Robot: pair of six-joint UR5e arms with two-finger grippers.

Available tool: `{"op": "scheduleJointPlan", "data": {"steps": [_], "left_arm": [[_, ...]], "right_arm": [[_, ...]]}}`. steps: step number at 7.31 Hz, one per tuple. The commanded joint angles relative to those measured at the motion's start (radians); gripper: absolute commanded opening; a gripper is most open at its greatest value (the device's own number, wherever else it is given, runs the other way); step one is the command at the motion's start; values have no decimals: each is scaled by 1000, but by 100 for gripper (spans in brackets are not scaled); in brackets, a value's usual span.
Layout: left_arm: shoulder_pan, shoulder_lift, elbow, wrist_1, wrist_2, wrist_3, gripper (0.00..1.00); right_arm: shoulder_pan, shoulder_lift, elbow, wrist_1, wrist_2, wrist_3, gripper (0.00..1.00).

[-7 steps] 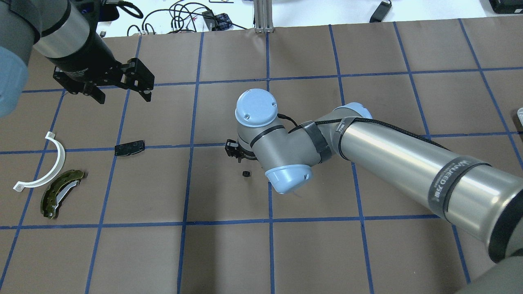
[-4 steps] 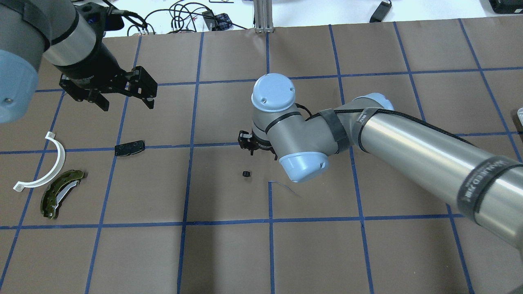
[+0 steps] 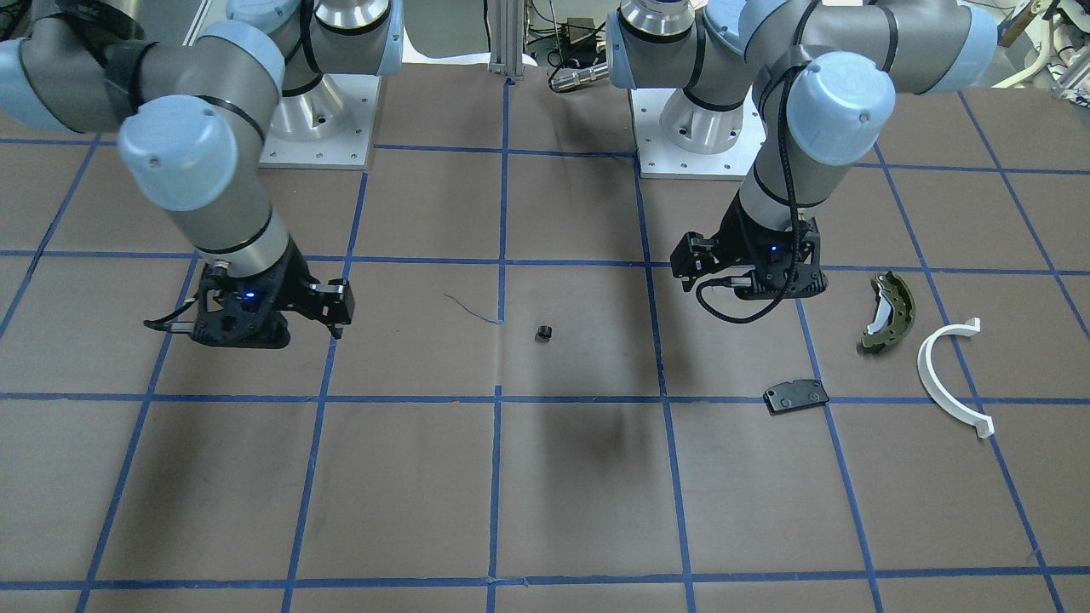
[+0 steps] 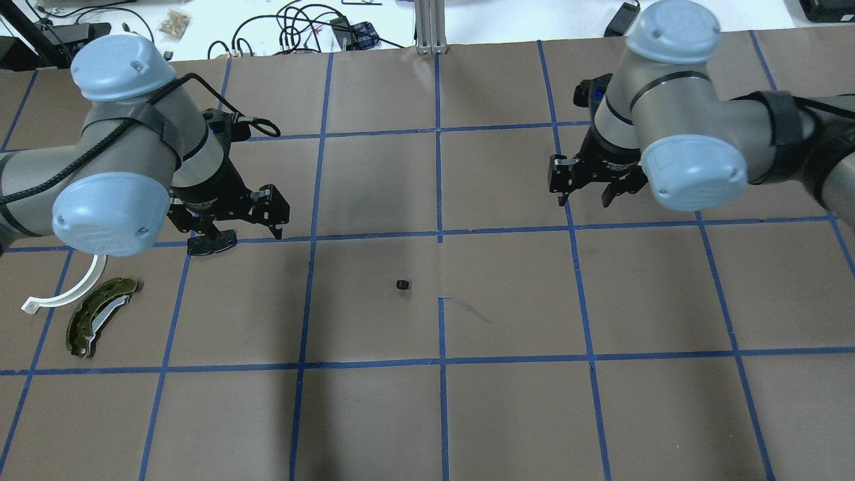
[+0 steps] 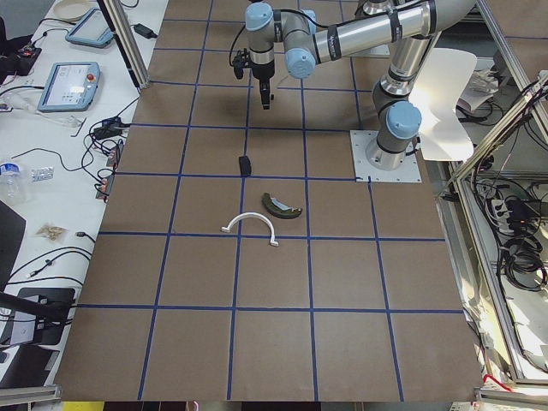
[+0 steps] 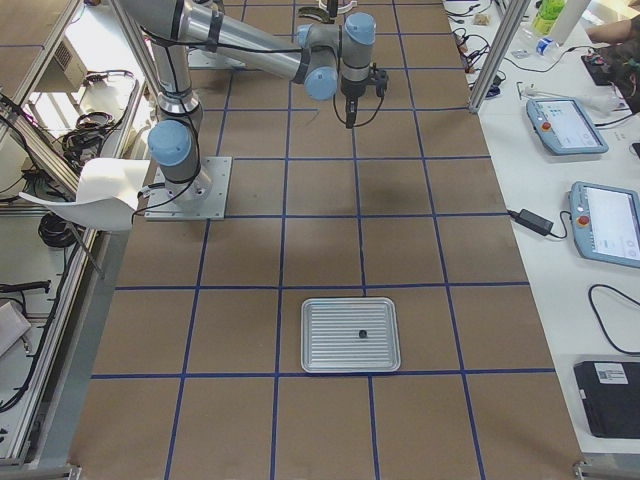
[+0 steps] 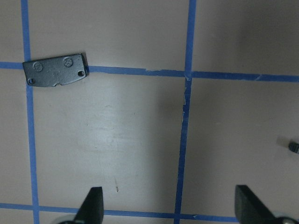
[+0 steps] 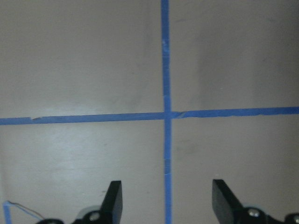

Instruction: Place bearing gear from tray to pile

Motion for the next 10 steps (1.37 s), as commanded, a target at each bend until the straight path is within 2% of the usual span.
{"op": "scheduleJointPlan", "data": {"steps": [1, 3, 5, 6, 9, 10], "left_arm": [[-4, -62, -28, -53, -20, -22, 100], [-38, -115, -54, 32, -71, -87, 100], [-167, -172, -55, 230, -82, -97, 100], [-244, -201, -55, 317, -82, -99, 100], [-346, -273, -63, 367, -77, -116, 100], [-361, -296, -66, 389, -79, -158, 100]], "right_arm": [[-231, -4, -1, 13, -21, -315, 72], [-383, 34, -5, 2, -15, -576, 75], [-481, 77, -42, -10, -20, -701, 76], [-523, 99, -77, -12, -24, -787, 76], [-693, 281, -262, -12, -24, -907, 76], [-710, 322, -336, -12, -61, -918, 90]]}}
